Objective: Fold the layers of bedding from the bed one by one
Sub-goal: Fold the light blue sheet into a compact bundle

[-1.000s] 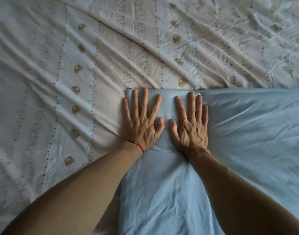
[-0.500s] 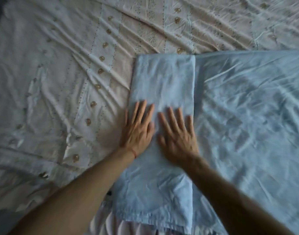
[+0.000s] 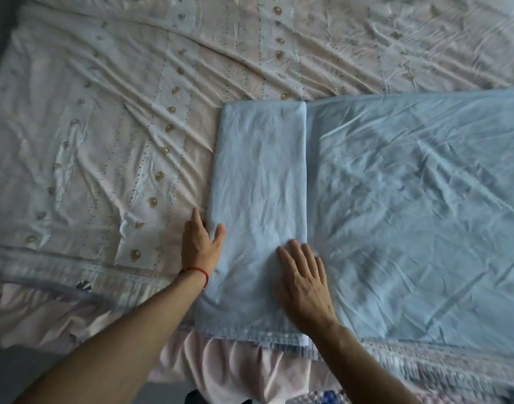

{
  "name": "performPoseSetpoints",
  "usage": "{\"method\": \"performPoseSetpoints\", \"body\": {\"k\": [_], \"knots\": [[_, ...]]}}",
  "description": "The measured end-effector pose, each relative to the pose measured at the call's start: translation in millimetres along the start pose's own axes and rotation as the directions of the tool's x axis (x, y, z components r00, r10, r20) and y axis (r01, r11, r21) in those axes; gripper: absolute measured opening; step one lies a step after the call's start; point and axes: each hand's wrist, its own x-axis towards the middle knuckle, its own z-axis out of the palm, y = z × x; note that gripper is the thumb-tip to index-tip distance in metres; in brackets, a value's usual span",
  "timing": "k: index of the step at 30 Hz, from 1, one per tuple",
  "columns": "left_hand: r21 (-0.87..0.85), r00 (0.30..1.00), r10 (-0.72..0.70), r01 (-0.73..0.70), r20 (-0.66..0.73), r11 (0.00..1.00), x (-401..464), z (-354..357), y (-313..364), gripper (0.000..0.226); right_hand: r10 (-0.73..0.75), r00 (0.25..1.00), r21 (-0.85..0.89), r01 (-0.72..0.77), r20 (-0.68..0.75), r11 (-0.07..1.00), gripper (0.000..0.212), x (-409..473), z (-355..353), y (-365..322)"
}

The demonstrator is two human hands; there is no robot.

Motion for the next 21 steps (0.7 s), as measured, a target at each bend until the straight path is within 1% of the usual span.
{"method": "performPoseSetpoints", "body": {"k": [2, 4, 5, 7, 10, 12, 13, 16, 17, 19, 21], "knots": [[-0.046, 0.99, -0.091, 0.096, 0.107, 0.994, 36.5, -14.3, 16.3, 0.05, 0.059, 0.997, 0.184, -0.048, -0.052, 0.982, 0.062, 6.3, -10.3, 3.4], [-0.219, 0.959, -0.126, 0.185, 0.255, 0.958, 58.6, -27.7, 33.0, 0.035, 0.167, 0.984, 0.38, -0.132, -0.059, 0.916, 0.057, 12.6, -24.9, 6.1], [-0.316, 0.94, -0.117, 0.222, 0.319, 0.922, 64.4, -33.6, 40.9, 0.033, 0.224, 0.974, 0.48, -0.174, -0.047, 0.86, 0.054, 15.5, -31.8, 8.3], [-0.427, 0.92, -0.057, 0.234, 0.387, 0.873, 71.4, -43.5, 54.8, 0.035, 0.314, 0.95, 0.624, -0.239, -0.01, 0.744, 0.05, 21.9, -47.5, 9.8], [-0.564, 0.882, 0.075, 0.23, 0.464, 0.793, 61.7, -54.0, 94.4, 0.044, 0.37, 0.929, 0.698, -0.271, 0.01, 0.663, 0.045, 24.5, -69.3, 15.9], [-0.623, 0.866, 0.173, 0.185, 0.469, 0.76, 43.2, -57.3, 129.8, 0.053, 0.379, 0.925, 0.751, -0.275, 0.036, 0.6, 0.041, 21.9, -82.4, 20.3], [-0.638, 0.871, 0.2, 0.156, 0.449, 0.754, 32.8, -56.6, 148.1, 0.059, 0.385, 0.922, 0.771, -0.278, 0.046, 0.573, 0.039, 18.6, -89.5, 23.8], [-0.624, 0.906, 0.214, 0.067, 0.365, 0.779, 5.1, -44.1, 201.1, 0.077, 0.361, 0.931, 0.838, -0.243, 0.06, 0.488, 0.037, 8.9, -114.0, 31.7], [-0.607, 0.917, 0.209, 0.043, 0.339, 0.794, -3.7, -37.6, 219.5, 0.079, 0.356, 0.933, 0.863, -0.228, 0.061, 0.45, 0.034, 4.7, -123.3, 33.0], [-0.557, 0.926, 0.246, -0.049, 0.285, 0.829, -22.8, -17.7, 258.5, 0.07, 0.372, 0.925, 0.908, -0.221, 0.079, 0.356, 0.03, -4.2, -140.6, 41.7], [-0.49, 0.919, 0.3, -0.145, 0.254, 0.86, -43.8, 6.7, 295.4, 0.062, 0.437, 0.894, 0.933, -0.235, 0.098, 0.271, 0.034, -16.7, -156.4, 56.7]]}}
